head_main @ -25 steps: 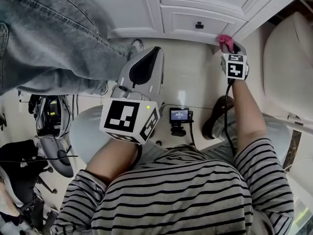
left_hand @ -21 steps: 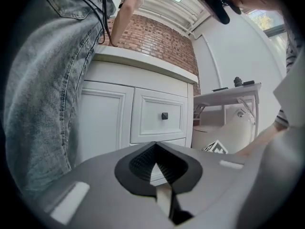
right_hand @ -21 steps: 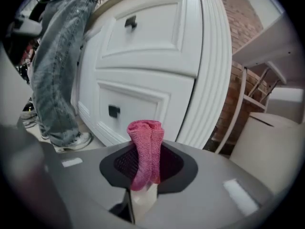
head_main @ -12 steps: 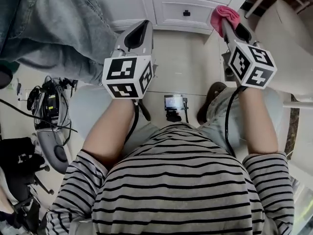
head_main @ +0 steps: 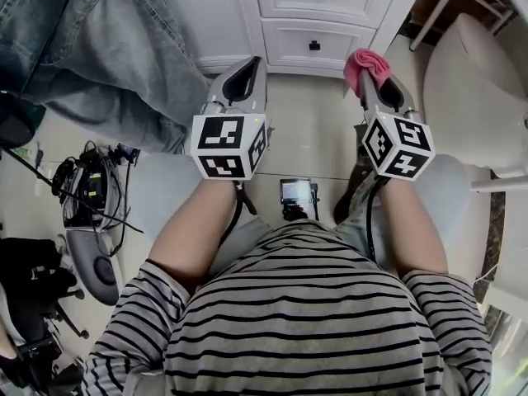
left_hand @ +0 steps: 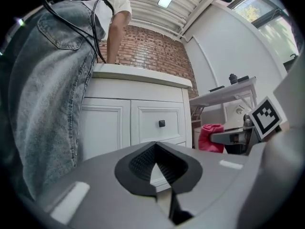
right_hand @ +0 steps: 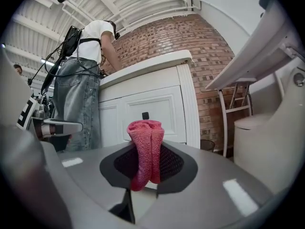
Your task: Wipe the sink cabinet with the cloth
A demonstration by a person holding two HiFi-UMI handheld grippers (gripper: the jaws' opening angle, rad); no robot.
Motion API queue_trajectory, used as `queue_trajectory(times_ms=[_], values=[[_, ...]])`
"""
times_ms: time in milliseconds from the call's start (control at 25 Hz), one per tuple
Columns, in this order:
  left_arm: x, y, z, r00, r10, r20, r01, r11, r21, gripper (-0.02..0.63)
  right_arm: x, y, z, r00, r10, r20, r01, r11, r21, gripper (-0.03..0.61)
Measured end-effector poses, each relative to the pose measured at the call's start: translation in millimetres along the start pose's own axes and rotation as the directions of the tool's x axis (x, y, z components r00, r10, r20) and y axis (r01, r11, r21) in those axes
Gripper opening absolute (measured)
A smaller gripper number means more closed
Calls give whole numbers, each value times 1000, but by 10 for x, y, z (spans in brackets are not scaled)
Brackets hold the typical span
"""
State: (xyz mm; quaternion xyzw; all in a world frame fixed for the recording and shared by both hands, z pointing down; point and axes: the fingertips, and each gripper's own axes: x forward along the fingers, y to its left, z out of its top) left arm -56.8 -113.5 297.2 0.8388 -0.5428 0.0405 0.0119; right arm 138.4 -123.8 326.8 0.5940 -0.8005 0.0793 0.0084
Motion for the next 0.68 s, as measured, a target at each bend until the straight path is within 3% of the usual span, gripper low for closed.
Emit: queue_trajectory(times_ms=[680], values=[[26, -2, -32, 1000, -15, -3, 15, 1000, -16, 0, 18, 52, 85, 1000, 11, 27, -10, 1000, -5, 84]])
